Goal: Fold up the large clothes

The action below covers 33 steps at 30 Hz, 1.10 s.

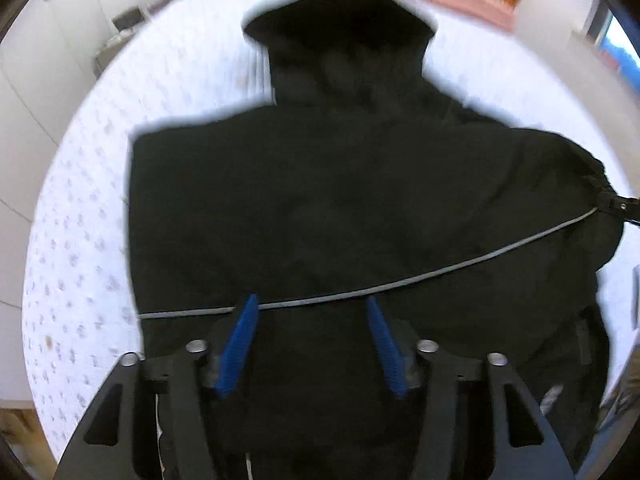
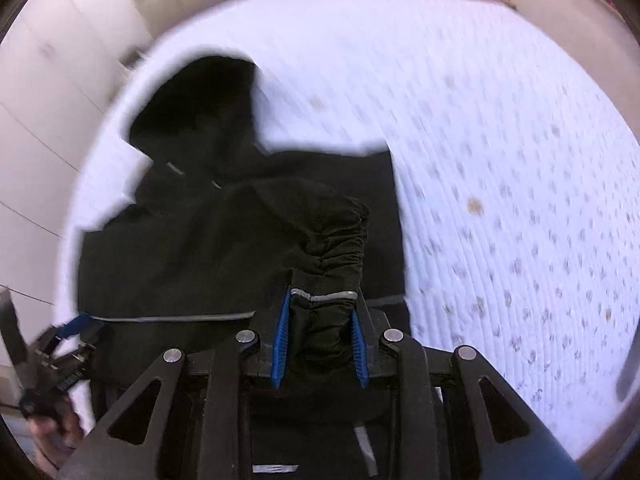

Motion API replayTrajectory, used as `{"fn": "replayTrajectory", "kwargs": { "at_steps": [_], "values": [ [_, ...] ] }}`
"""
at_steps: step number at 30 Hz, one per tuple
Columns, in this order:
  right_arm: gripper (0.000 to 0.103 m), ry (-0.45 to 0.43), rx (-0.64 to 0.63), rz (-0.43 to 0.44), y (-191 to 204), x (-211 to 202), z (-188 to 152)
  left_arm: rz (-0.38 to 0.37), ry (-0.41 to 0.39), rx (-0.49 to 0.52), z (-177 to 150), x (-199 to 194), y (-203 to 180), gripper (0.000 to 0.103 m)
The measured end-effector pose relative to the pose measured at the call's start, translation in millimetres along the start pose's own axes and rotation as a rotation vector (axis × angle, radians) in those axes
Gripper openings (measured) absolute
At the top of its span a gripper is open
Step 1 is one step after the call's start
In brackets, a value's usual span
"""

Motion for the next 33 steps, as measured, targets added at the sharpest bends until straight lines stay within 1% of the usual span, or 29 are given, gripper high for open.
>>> {"fn": "replayTrajectory", "kwargs": {
  "at_steps": [1,2,3,4,7,9,10,11,12,13,14,15,17,18,19,21,23,25,26,27,28,29,33],
  "values": [
    [0.032,0.049,-0.004,-0.014,-3,26,-7,0.012,0.0,0.013,-1,8,0,0.053],
    [0.033,0.078,0.015,-0.004,-8,46,-13,0.009,-0.004,0.025,-1,13,-1,0.053],
    [0.036,0.066,0.031,0.005,-11,53,-14,0.007,-0.001,0.029,-1,13,0,0.053],
    [0.037,0.057,0.039,0.006,-12,54,-13,0.003,0.004,0.032,0,13,0,0.053],
    [0.036,0.075,0.051,0.011,-15,50,-13,-0.002,0.019,0.043,2,13,1,0.053],
    [0.036,0.101,0.06,0.023,-18,41,-12,-0.014,0.015,0.049,5,4,1,0.054],
    [0.038,0.107,0.07,0.028,-21,32,-9,-0.034,0.004,0.049,8,-5,1,0.054],
    [0.04,0.095,0.074,0.032,-20,18,-4,-0.05,-0.007,0.048,10,-12,2,0.054],
    [0.044,0.081,0.071,0.027,-18,8,-1,-0.071,-0.029,0.045,13,-23,4,0.054],
    [0.048,0.041,0.061,0.014,-15,-11,6,-0.093,-0.046,0.039,18,-33,5,0.054],
    [0.051,-0.009,0.051,0.021,-9,-29,15,-0.115,-0.054,0.032,24,-41,5,0.054],
    [0.053,-0.046,0.042,0.041,1,-43,21,-0.126,-0.058,0.028,29,-45,4,0.054],
    [0.053,-0.07,0.023,0.075,20,-50,34,-0.142,-0.072,0.02,45,-46,1,0.054],
    [0.053,-0.067,-0.01,0.104,39,-45,43,-0.144,-0.072,0.019,50,-43,-1,0.054],
    [0.053,-0.061,-0.037,0.111,50,-39,48,-0.138,-0.065,0.018,57,-35,-4,0.054],
    [0.053,-0.031,-0.093,0.09,73,-18,55,-0.122,-0.04,0.009,64,-19,-6,0.054],
    [0.053,0.062,-0.122,0.041,85,19,51,-0.112,-0.002,0.0,63,0,-3,0.054],
    [0.053,0.163,-0.108,0.017,80,55,36,-0.083,0.051,-0.001,57,24,-1,0.053],
    [0.052,0.172,-0.101,0.026,80,65,33,-0.067,0.071,0.006,52,36,0,0.053],
    [0.052,0.14,-0.098,0.032,79,68,32,-0.069,0.062,0.01,49,41,-1,0.054],
    [0.052,0.131,-0.11,0.03,79,67,32,-0.074,0.043,0.012,49,42,-1,0.054],
    [0.052,0.135,-0.113,0.03,79,67,33,-0.072,0.039,0.014,49,43,-2,0.054],
    [0.053,0.139,-0.135,0.049,76,66,34,-0.071,0.047,-0.005,50,41,-4,0.055]
  ]
}}
Point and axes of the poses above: each gripper's, at about its wrist camera, not at the fingertips, and x roughly the way its jaws point, y to its left, z to its top, the point moved 5 cm from there along x, roughly the way its jaws point, and after that the axes turned 15 degrees about -x, right-handed, at the moved point
